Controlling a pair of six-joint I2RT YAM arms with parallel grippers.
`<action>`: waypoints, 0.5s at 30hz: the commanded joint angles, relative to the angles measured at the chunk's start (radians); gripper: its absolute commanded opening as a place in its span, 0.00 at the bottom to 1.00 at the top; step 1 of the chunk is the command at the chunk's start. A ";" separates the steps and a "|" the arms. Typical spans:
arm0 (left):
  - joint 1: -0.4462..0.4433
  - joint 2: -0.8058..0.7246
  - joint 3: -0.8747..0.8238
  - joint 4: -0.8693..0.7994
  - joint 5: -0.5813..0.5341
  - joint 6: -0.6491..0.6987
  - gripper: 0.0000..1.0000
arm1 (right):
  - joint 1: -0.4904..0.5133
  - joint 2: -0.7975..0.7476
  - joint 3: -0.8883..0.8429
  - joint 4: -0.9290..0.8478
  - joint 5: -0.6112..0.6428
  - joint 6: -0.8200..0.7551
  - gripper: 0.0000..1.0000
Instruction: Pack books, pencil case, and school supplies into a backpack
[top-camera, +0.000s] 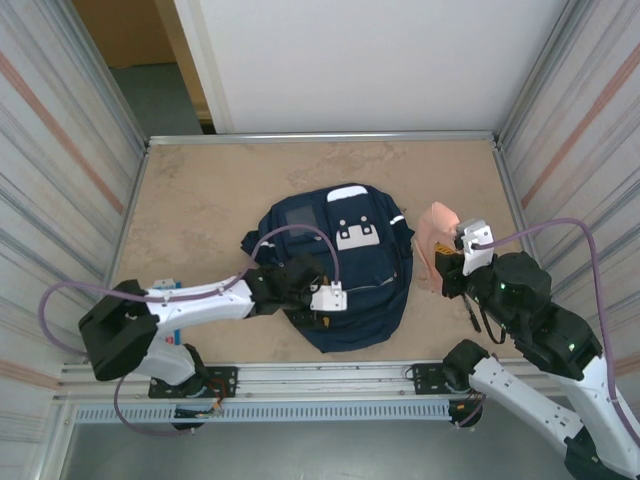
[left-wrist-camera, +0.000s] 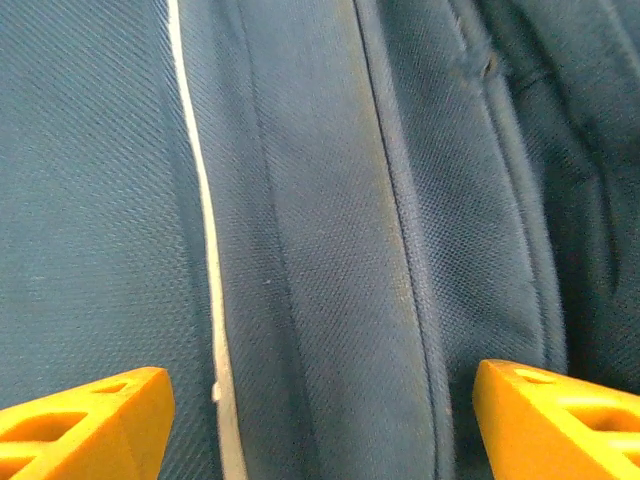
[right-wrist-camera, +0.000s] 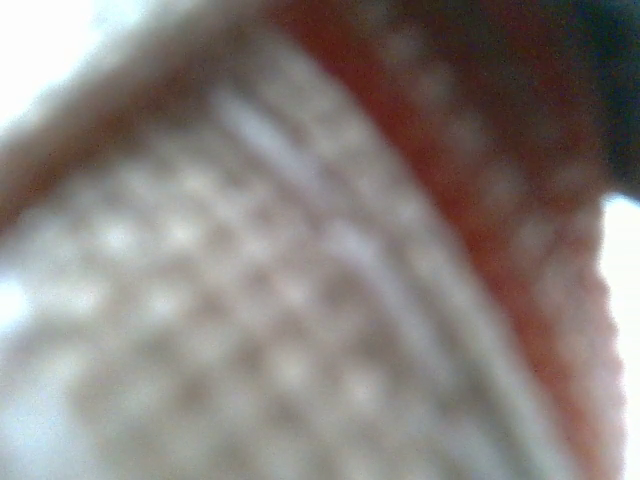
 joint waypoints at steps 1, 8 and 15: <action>-0.007 0.068 0.043 0.027 -0.051 0.027 0.76 | -0.009 0.009 -0.020 0.024 0.001 0.031 0.00; -0.020 0.060 0.091 0.037 -0.160 0.015 0.19 | -0.008 0.074 -0.024 0.043 -0.032 0.025 0.00; 0.049 -0.145 0.173 -0.031 -0.098 -0.080 0.00 | -0.007 0.067 -0.068 0.089 -0.212 -0.238 0.00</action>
